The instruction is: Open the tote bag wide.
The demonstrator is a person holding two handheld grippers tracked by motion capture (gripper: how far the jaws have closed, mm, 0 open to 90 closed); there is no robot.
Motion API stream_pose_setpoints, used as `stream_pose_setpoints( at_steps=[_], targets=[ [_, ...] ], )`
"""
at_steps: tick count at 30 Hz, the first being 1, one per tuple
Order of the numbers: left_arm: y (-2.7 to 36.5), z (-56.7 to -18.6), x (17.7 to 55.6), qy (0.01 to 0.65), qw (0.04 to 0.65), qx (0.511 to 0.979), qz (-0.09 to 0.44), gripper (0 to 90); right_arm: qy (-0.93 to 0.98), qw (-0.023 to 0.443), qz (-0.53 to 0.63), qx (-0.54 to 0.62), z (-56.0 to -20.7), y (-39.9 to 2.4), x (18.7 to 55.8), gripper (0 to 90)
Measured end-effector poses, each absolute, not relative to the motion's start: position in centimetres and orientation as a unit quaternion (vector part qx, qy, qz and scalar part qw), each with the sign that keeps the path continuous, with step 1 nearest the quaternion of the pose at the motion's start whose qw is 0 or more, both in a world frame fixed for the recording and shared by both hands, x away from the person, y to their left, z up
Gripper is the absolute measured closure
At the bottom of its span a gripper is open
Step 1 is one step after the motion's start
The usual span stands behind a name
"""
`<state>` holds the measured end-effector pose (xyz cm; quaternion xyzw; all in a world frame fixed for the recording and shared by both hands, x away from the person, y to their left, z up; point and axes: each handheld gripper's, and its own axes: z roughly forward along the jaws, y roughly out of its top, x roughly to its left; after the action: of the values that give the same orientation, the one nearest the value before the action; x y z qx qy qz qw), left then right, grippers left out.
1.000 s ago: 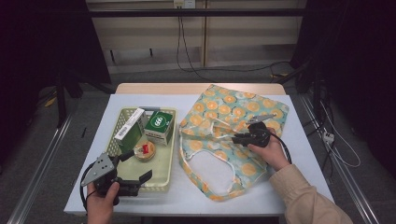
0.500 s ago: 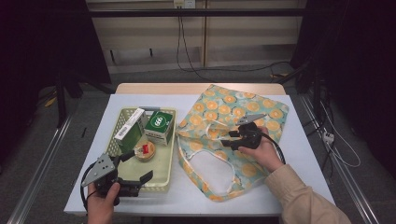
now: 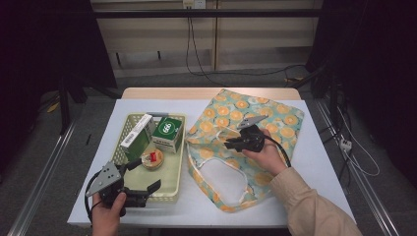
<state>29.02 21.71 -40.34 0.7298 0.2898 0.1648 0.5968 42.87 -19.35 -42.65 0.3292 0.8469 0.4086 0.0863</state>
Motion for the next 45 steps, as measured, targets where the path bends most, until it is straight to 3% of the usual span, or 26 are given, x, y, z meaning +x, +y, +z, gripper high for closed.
stream_pose_setpoints(
  at_steps=[13, 15, 22, 26, 34, 38, 45],
  targets=[
    [21.7, -40.3, 29.0, 0.29, 0.598, 0.729, 0.164, 2.8, 0.793, 0.057, 0.43, 0.428, -43.1, -25.1, 47.3, 84.5],
    [21.7, -40.3, 29.0, 0.289, 0.598, 0.729, 0.165, 2.8, 0.795, 0.054, 0.421, 0.433, -43.7, -25.4, 47.6, 89.1],
    [21.7, -40.3, 29.0, 0.289, 0.597, 0.73, 0.164, 2.8, 0.801, 0.057, 0.391, 0.45, -45.8, -25.2, 48.4, 88.9],
    [21.9, -40.4, 28.9, 0.291, 0.597, 0.729, 0.165, 2.8, 0.802, 0.057, 0.397, 0.442, -45.9, -25.0, 48.2, 81.4],
    [21.7, -40.3, 28.8, 0.29, 0.598, 0.729, 0.165, 2.8, 0.805, 0.065, 0.419, 0.414, -44.1, -24.0, 46.4, 56.2],
    [21.7, -40.3, 28.8, 0.291, 0.599, 0.728, 0.165, 2.8, 0.818, 0.074, 0.412, 0.394, -43.4, -23.3, 45.5, 49.3],
    [21.8, -40.2, 28.8, 0.292, 0.599, 0.726, 0.167, 2.8, 0.824, 0.081, 0.42, 0.372, -42.0, -22.5, 44.3, 45.7]
  ],
)
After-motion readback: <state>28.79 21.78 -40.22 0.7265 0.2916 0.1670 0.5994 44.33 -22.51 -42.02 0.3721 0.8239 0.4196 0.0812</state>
